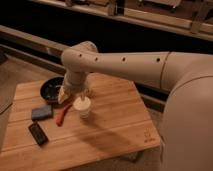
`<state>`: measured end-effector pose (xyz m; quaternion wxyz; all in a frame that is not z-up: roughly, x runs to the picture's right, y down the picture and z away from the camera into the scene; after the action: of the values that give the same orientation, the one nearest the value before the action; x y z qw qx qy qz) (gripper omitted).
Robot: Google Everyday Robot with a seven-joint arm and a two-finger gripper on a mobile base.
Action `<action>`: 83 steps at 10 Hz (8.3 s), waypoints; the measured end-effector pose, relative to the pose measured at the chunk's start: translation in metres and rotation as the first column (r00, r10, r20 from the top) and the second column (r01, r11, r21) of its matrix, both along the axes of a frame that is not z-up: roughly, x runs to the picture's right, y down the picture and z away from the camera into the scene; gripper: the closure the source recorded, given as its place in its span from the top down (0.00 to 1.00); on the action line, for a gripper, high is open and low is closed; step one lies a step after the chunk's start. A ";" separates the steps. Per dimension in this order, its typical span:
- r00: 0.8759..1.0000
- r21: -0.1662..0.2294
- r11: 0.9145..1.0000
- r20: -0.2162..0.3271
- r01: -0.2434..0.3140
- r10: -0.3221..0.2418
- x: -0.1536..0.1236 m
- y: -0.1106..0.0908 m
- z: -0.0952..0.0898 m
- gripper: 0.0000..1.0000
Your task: Place the eraser on the white sponge
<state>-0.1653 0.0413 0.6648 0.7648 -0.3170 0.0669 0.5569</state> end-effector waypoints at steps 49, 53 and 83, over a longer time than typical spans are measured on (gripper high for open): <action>0.910 0.390 0.872 0.162 0.297 -0.382 -0.178 0.106 0.007 0.65; 0.901 0.354 0.871 0.143 0.340 -0.410 -0.181 0.136 0.026 0.65; 0.906 0.271 0.898 0.151 0.347 -0.396 -0.199 0.165 0.071 0.00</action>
<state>-0.3644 0.2059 0.7358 0.8924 -0.2593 -0.0189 0.3687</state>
